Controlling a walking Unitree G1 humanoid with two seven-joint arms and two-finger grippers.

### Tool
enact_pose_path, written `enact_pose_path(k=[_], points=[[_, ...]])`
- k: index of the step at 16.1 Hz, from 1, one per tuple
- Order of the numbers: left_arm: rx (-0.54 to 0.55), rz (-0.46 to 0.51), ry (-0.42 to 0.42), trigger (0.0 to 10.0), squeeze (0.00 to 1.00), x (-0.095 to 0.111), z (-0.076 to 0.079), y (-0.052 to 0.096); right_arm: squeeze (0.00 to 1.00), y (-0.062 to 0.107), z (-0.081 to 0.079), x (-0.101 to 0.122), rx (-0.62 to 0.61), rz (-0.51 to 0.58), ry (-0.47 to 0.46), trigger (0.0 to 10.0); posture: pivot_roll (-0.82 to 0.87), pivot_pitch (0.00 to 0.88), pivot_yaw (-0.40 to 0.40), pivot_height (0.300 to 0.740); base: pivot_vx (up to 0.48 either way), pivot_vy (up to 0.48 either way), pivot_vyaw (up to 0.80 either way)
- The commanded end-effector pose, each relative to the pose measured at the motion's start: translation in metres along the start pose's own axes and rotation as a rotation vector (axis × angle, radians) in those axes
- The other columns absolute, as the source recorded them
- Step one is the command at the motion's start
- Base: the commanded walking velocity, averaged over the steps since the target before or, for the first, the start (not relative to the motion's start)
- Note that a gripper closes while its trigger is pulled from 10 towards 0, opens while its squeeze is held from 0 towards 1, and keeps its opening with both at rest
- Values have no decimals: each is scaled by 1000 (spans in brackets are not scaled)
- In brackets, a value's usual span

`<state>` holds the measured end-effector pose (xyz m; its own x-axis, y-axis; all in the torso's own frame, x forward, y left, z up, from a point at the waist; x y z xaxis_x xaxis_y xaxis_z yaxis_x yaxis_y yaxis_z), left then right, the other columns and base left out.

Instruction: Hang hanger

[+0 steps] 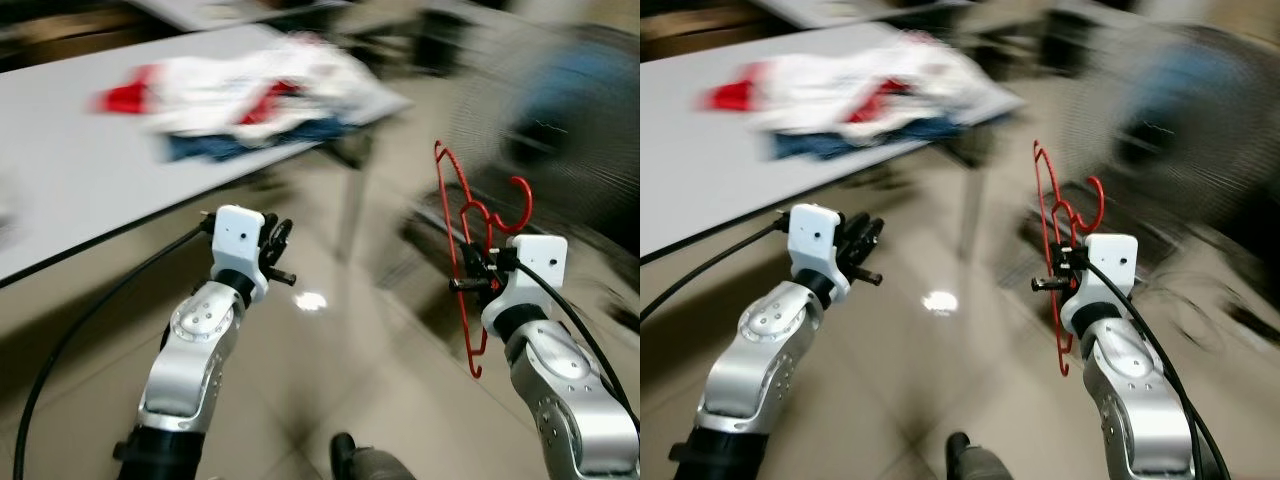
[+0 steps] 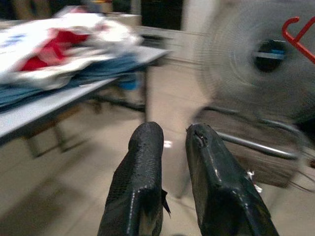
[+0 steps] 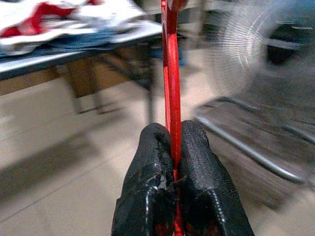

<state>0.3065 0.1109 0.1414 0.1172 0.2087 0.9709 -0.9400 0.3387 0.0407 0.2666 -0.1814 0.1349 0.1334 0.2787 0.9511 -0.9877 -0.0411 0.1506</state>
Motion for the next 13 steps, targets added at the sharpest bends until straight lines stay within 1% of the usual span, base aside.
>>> enact_pose_path(k=[1,3,4,5,6,10,13], points=[[-26,-2,7,10000,0,0,6,-2,0,2,9,5,-49,27,39,10000,-121,49,-36,740,244,0,-756],[-29,-1,4,10000,0,-1,7,-3,0,1,9,5,-51,28,69,10000,-121,47,-36,740,253,0,-581],[-28,-1,2,10000,0,-1,6,-3,0,1,9,4,-48,23,54,10000,-120,46,-37,740,255,0,0],[-28,-1,-3,10000,0,0,6,-3,0,2,10,1,-43,10,8,10000,-118,46,-39,740,255,0,0],[-27,2,-4,10000,0,0,6,-4,0,2,10,1,-43,9,3,10000,-116,46,-39,740,255,0,0],[-22,6,-8,10000,0,0,4,-4,0,0,11,2,-42,10,24,10000,-110,40,-43,740,257,0,0],[2,37,-18,10000,0,6,0,-4,0,-2,10,5,-45,29,38,10000,-102,28,-49,740,266,0,0]])
Point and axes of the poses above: a point about 5 cm out from each wrist's last joint towards the gripper, its own y axis pointing back from the gripper into the wrist, its own x axis along the axis of the wrist's last joint, z = x × y, the point moved 2 cm from there along -y, pointing out of the wrist towards the gripper, and after that the axes turned 15 degrees about y, right-handed, at the moved point
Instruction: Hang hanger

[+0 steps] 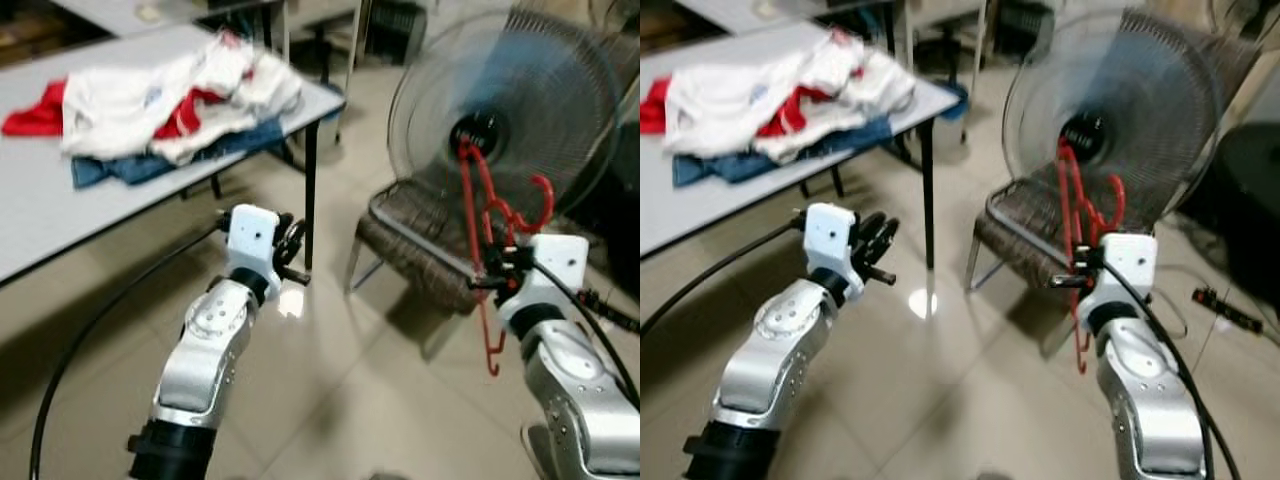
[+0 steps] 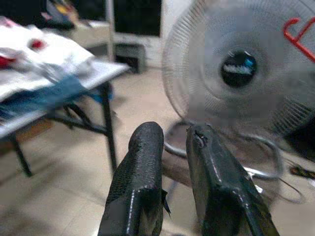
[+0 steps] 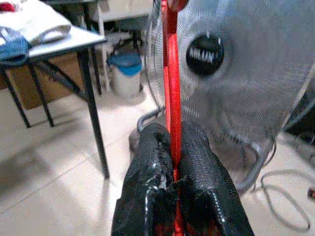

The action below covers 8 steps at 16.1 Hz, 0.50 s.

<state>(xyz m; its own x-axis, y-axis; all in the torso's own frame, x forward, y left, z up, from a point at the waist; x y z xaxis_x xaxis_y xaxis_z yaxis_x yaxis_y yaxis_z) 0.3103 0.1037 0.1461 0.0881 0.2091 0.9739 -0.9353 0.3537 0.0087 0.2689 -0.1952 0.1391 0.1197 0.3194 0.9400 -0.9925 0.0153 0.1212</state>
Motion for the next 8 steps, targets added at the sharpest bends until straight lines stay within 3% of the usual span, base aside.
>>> enact_pose_path(k=[1,5,8], points=[[44,18,-19,10000,0,4,-10,2,0,-1,-5,4,23,23,5,10000,-98,22,-51,740,266,0,0],[77,34,-40,10000,0,5,-15,3,0,-3,-8,6,41,43,7,10000,-91,11,-52,740,269,0,0],[76,37,-49,10000,0,6,-14,2,0,-2,-13,6,89,50,59,10000,-91,7,-48,740,278,0,0]])
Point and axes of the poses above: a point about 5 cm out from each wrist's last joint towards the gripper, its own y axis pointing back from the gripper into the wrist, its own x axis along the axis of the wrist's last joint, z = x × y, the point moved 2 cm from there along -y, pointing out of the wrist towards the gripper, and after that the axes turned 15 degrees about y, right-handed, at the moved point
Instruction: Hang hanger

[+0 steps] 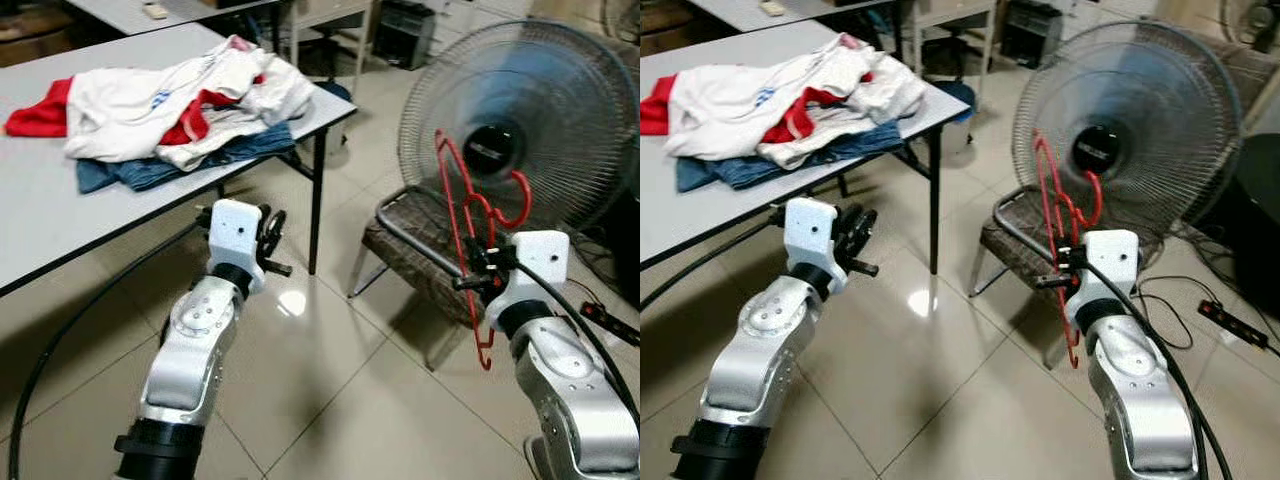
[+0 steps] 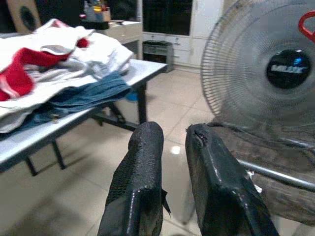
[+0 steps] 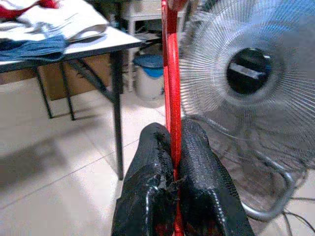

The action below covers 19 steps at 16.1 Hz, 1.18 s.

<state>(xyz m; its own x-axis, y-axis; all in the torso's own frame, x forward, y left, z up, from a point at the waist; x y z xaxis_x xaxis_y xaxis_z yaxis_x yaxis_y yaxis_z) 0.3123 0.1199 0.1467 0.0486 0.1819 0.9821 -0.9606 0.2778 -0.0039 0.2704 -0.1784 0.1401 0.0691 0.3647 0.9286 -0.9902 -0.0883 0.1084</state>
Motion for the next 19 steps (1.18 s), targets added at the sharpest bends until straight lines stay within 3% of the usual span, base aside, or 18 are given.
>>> enact_pose_path(k=[1,3,19], points=[[-3,9,-11,10000,0,2,2,-1,0,1,-1,0,6,1,28,10000,-91,6,-46,740,319,0,800],[-10,8,-9,10000,0,1,3,-1,0,1,-1,-2,-5,0,29,10000,-92,7,-43,740,324,0,800],[-48,4,-30,10000,0,7,5,-7,0,-5,0,-1,-51,12,8,10000,-67,29,-25,740,371,0,0]])
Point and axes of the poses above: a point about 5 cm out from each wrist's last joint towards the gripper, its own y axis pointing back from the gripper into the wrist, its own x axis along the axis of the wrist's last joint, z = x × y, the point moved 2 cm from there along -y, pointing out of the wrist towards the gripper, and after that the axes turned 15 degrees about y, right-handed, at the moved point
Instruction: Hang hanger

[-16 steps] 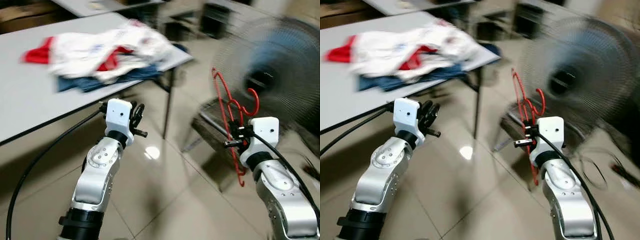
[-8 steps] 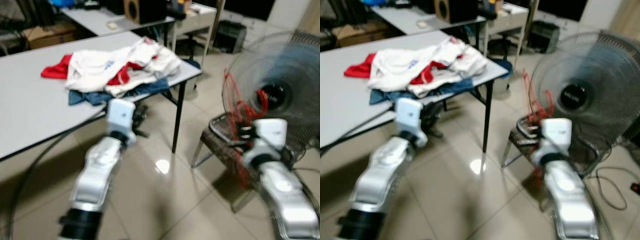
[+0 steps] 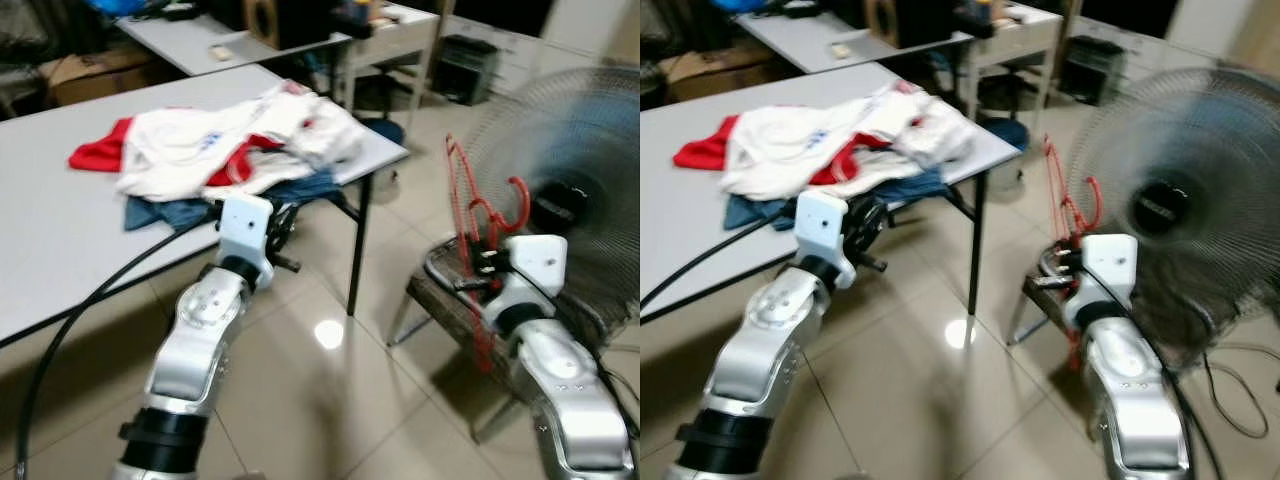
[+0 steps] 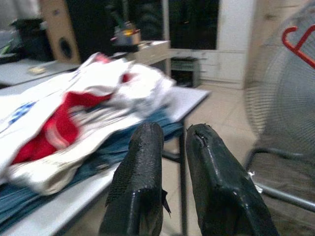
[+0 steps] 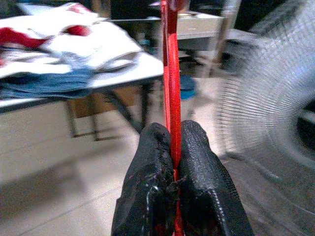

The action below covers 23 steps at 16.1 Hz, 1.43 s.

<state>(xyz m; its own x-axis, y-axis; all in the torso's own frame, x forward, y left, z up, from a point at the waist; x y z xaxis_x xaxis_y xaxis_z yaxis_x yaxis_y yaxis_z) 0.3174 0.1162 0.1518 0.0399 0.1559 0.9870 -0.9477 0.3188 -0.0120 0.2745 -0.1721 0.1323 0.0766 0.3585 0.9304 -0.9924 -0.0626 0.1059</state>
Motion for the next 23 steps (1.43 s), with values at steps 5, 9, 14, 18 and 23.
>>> enact_pose_path(k=[5,9,14,18,23], points=[[-5,1,5,10000,0,0,4,-1,0,0,6,6,5,19,82,10000,-77,37,-31,740,376,0,407],[-7,4,5,10000,0,1,4,-1,0,0,7,6,-4,26,91,10000,-77,36,-32,740,375,0,128],[-4,8,5,10000,0,1,4,0,0,1,7,5,-1,23,81,10000,-80,34,-40,740,375,0,0],[-7,2,7,10000,0,0,5,-2,0,1,8,7,-5,31,84,10000,-89,33,-25,740,375,0,0],[-9,-2,3,10000,0,-2,5,0,0,6,10,9,-19,48,88,10000,-90,38,-20,740,376,0,0]])
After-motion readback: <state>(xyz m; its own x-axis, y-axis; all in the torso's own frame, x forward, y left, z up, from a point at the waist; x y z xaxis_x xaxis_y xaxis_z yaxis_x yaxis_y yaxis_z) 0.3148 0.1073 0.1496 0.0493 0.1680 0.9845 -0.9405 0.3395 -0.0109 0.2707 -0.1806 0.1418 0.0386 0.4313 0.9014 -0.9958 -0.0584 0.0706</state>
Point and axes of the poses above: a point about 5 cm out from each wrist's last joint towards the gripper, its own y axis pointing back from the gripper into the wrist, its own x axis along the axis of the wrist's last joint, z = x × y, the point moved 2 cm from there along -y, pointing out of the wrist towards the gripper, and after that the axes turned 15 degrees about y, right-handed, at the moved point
